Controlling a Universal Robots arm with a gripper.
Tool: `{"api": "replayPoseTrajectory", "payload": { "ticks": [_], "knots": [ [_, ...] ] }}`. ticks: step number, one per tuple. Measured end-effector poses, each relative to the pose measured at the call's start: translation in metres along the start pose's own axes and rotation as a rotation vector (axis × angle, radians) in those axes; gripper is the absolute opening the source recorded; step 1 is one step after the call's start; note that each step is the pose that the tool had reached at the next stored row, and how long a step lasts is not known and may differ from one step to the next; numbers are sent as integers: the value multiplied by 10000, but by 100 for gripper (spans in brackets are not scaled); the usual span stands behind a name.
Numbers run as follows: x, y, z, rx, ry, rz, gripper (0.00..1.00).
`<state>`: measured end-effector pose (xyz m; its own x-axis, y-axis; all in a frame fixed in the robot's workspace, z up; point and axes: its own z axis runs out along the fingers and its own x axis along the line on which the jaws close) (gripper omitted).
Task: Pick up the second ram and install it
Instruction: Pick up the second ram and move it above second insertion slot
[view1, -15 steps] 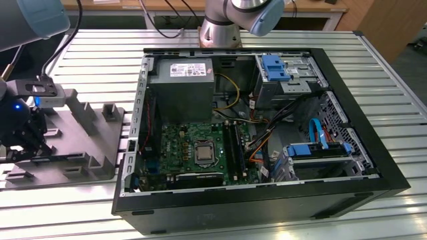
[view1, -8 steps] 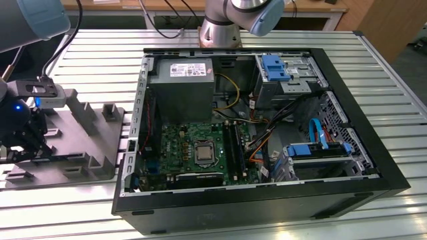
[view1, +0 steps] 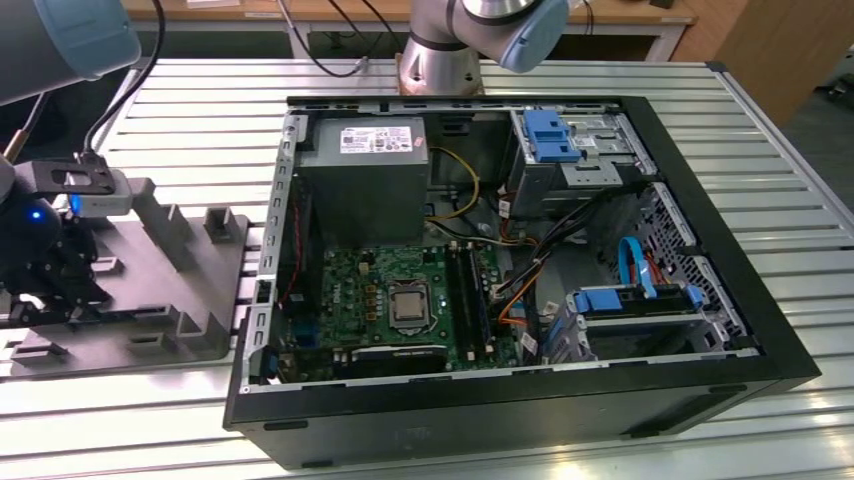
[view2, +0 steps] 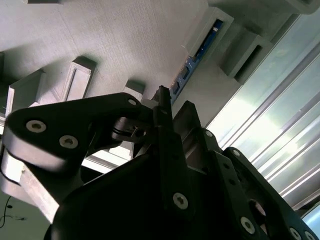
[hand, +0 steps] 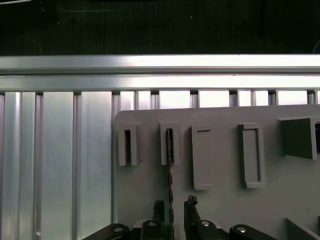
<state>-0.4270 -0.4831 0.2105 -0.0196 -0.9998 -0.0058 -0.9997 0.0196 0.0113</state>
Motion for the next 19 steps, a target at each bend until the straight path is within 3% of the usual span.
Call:
{"api": "replayPoseTrajectory", "payload": {
  "ticks": [7, 15, 16, 19],
  "knots": [
    [-1, -1, 79, 10, 5, -101, 29],
    [-1, -1, 81, 12, 3, -102, 28],
    [-2, -1, 81, 12, 3, -102, 21],
    [-1, -1, 82, 11, 3, -102, 21]
  ]
}}
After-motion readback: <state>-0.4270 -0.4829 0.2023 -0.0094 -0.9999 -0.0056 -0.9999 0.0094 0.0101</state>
